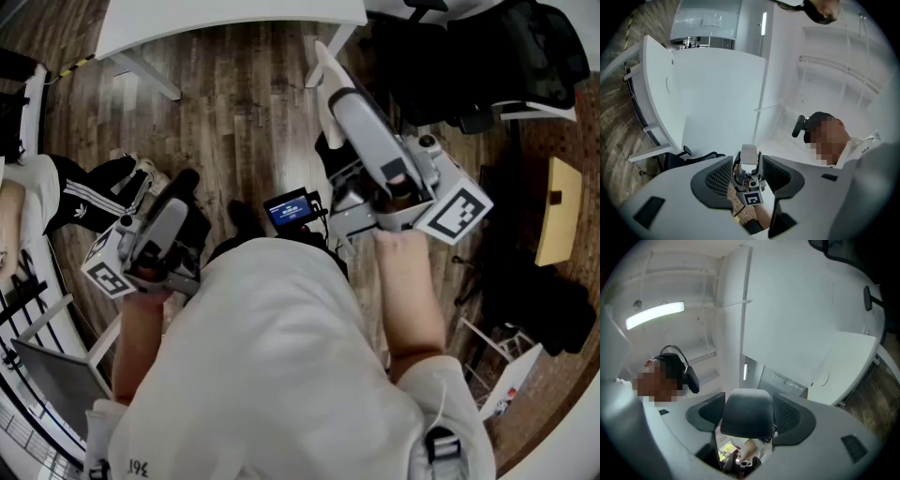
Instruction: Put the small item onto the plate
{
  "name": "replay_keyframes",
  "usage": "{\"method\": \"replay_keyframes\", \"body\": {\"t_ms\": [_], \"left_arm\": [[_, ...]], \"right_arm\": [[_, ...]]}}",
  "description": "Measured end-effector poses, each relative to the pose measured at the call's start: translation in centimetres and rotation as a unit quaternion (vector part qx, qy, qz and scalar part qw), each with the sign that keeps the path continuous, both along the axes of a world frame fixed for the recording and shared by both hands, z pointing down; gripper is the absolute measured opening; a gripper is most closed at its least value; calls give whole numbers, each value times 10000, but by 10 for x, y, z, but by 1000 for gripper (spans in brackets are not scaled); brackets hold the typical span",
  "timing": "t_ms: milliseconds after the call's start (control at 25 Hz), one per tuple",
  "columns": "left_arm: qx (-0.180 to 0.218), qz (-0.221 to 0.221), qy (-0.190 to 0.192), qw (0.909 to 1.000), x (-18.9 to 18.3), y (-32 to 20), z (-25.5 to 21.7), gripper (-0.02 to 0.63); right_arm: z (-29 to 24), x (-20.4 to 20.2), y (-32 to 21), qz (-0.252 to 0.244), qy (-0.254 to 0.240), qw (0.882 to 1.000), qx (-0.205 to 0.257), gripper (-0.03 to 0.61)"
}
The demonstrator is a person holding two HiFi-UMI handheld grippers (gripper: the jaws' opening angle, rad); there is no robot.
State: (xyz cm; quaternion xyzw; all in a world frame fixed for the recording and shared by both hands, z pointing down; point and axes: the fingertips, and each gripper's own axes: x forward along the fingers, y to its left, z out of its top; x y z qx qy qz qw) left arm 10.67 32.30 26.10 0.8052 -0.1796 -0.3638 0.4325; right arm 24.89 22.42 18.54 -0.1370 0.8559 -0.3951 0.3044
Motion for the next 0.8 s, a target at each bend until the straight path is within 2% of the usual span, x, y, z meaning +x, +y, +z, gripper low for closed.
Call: {"method": "replay_keyframes", "body": {"t_ms": [480,800], "left_arm": [[180,101,-99,9997,39,-12,-8,181],[164,58,-131,9998,54,-4,-11,181]], "right_arm": [[0,33,-10,21,81,9999,55,324],[1,45,-2,-24,133,9999,74,324]]}}
